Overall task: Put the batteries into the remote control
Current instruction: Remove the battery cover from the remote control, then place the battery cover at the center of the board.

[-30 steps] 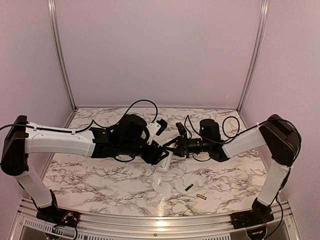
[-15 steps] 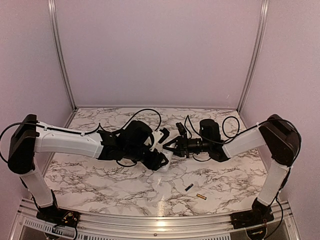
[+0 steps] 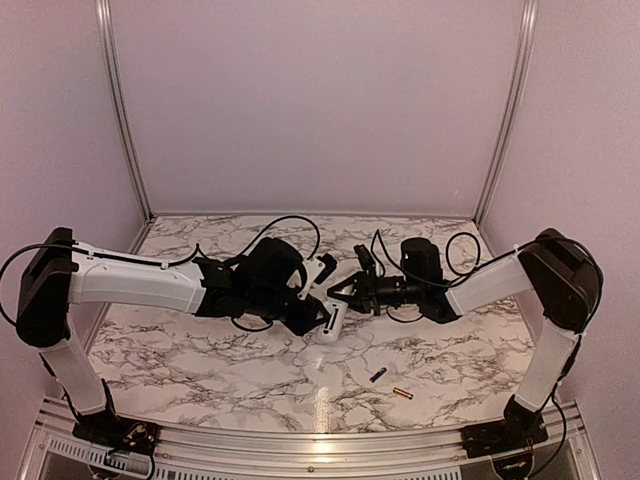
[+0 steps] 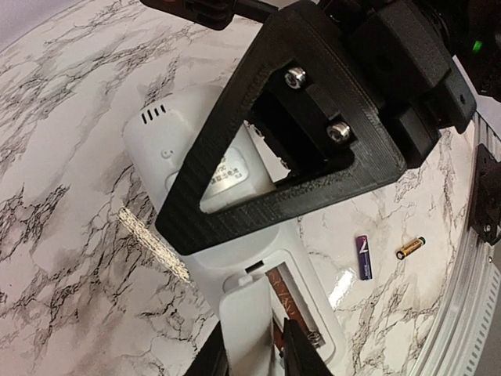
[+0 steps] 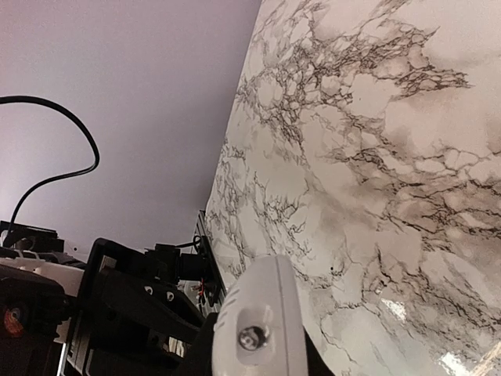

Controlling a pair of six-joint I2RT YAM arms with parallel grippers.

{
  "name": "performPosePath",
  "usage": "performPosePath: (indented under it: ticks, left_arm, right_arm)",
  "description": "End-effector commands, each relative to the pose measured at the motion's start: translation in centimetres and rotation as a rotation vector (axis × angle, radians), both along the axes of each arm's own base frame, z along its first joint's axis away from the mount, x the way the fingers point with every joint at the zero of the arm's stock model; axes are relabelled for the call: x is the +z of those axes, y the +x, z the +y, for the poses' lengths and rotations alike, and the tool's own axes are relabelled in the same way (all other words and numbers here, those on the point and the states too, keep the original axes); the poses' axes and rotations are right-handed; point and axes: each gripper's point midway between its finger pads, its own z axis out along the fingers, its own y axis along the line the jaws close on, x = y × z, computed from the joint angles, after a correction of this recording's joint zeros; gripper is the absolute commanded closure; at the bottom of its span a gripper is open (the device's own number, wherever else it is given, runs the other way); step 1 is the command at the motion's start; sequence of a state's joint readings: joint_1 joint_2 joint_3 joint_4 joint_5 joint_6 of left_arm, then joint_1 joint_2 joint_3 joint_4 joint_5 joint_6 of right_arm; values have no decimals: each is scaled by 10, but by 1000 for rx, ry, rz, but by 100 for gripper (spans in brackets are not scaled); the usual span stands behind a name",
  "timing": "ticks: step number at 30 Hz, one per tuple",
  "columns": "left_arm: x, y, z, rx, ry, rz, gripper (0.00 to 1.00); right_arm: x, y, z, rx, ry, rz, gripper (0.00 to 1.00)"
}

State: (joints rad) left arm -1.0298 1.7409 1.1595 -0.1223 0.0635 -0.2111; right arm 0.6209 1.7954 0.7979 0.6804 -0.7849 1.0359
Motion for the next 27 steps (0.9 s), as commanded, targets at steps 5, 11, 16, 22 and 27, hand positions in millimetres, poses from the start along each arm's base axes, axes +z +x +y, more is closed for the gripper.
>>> performPosePath:
  ticks: [5,11,16,22,27]
  left_arm:
    - [6,-5,1,-34,-47,52,95]
    - [15,4,15,8,-126,94,100]
    - [-9,14,40,62,-138,193,100]
    - [-42,-1,41,12,-138,297,100]
    - [-67,-4,37,2,-123,359,100]
  right_arm:
    - [12,6,-5,-7,23,-42,100]
    - [-7,17,-24,-53,-26,-35,100]
    - [-20,21,-44,-82,-64,-37,100]
    - [-20,15,-62,-91,-95,-68,100]
    - [-11,8,-71,-80,-80,-112,100]
